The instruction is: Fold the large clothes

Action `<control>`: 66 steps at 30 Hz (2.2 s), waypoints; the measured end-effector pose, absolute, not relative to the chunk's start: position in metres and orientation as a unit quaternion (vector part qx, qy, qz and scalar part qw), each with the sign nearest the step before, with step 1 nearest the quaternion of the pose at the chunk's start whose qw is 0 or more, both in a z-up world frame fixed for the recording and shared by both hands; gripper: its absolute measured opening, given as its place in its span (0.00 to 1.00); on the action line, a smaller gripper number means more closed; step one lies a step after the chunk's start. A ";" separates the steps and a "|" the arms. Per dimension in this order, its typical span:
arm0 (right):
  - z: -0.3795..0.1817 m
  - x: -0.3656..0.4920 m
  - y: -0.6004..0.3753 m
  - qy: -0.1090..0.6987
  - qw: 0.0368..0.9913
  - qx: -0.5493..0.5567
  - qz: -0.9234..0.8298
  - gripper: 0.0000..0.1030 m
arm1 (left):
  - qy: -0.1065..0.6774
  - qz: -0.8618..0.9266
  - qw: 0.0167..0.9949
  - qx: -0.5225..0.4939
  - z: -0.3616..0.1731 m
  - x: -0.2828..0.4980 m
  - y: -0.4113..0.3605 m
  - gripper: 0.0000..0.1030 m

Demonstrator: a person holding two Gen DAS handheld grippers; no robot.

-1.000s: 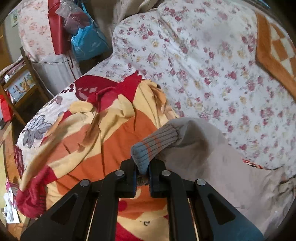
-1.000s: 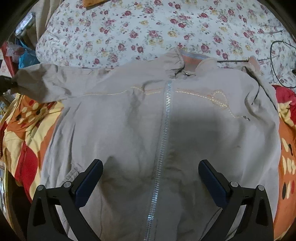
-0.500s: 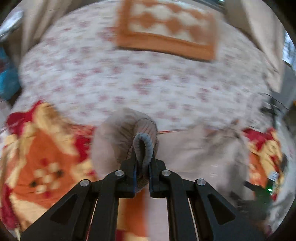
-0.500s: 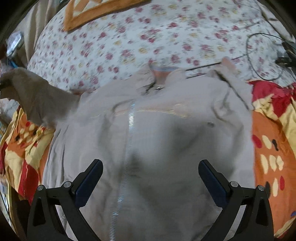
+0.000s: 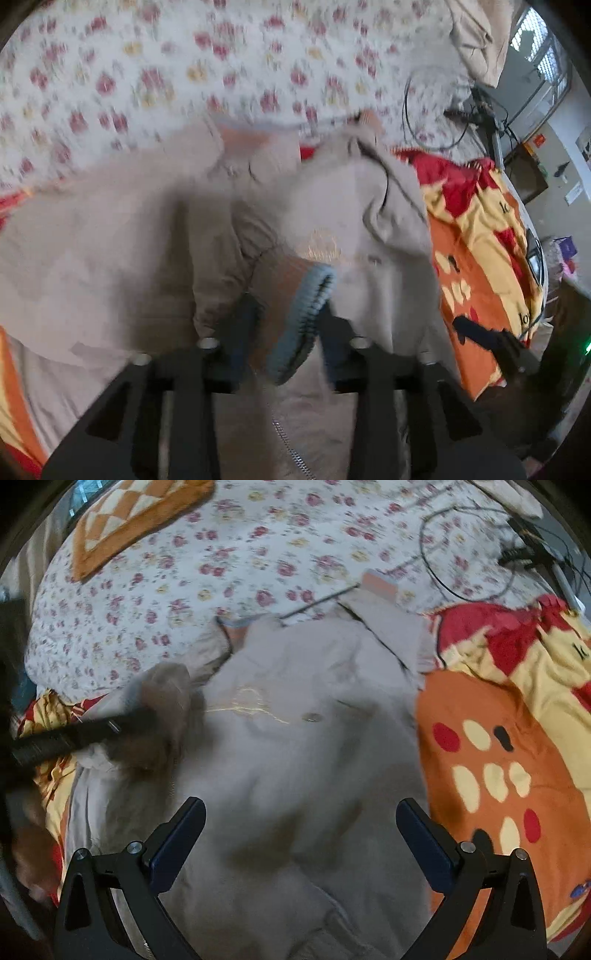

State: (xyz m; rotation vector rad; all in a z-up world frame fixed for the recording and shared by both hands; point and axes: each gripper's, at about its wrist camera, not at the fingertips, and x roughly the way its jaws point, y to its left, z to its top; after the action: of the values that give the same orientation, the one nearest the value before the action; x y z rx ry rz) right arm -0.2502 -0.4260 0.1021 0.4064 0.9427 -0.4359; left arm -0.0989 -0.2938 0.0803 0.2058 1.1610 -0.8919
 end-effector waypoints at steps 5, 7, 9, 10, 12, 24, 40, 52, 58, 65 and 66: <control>0.107 -0.254 -0.432 0.436 0.851 0.219 -0.193 1.00 | 0.467 -0.394 0.782 0.123 0.110 -0.108 -0.240 0.65; 0.112 -0.248 -0.428 0.428 0.859 0.221 -0.172 1.00 | 0.423 -0.356 0.823 0.133 0.122 -0.105 -0.199 0.74; 0.115 -0.239 -0.421 0.424 0.866 0.215 -0.155 1.00 | 0.408 -0.314 0.845 0.147 0.121 -0.100 -0.168 0.74; 0.114 -0.233 -0.417 0.426 0.867 0.213 -0.147 1.00 | 0.409 -0.292 0.851 0.151 0.118 -0.095 -0.153 0.74; 0.111 -0.219 -0.408 0.428 0.868 0.217 -0.124 1.00 | 0.433 -0.246 0.855 0.148 0.101 -0.080 -0.123 0.74; 0.069 -0.145 -0.397 0.468 0.845 0.228 -0.125 0.29 | 0.504 -0.131 0.851 0.067 0.040 -0.032 -0.074 0.74; 0.107 -0.156 -0.449 0.427 0.864 0.152 -0.222 0.47 | 0.501 -0.110 0.858 0.032 0.041 -0.015 -0.073 0.74; 0.135 -0.124 -0.321 0.425 0.900 0.091 -0.014 0.61 | 0.478 -0.150 0.865 -0.024 0.053 -0.008 -0.064 0.74; 0.107 -0.085 -0.241 0.439 0.896 0.002 0.072 0.54 | 0.505 -0.089 0.858 -0.033 0.035 0.010 -0.039 0.74; 0.072 -0.038 -0.168 0.439 0.885 -0.112 0.104 0.25 | 0.481 -0.077 0.872 -0.051 0.046 0.016 -0.021 0.74; 0.064 -0.029 -0.166 0.447 0.881 -0.124 0.095 0.21 | 0.479 -0.076 0.873 -0.054 0.046 0.017 -0.017 0.74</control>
State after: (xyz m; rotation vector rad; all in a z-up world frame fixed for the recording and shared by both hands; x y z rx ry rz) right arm -0.0295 -0.1663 0.0644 -0.2577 0.9315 0.1983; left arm 0.0170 -0.0172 0.0460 -0.1130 1.0006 -0.1578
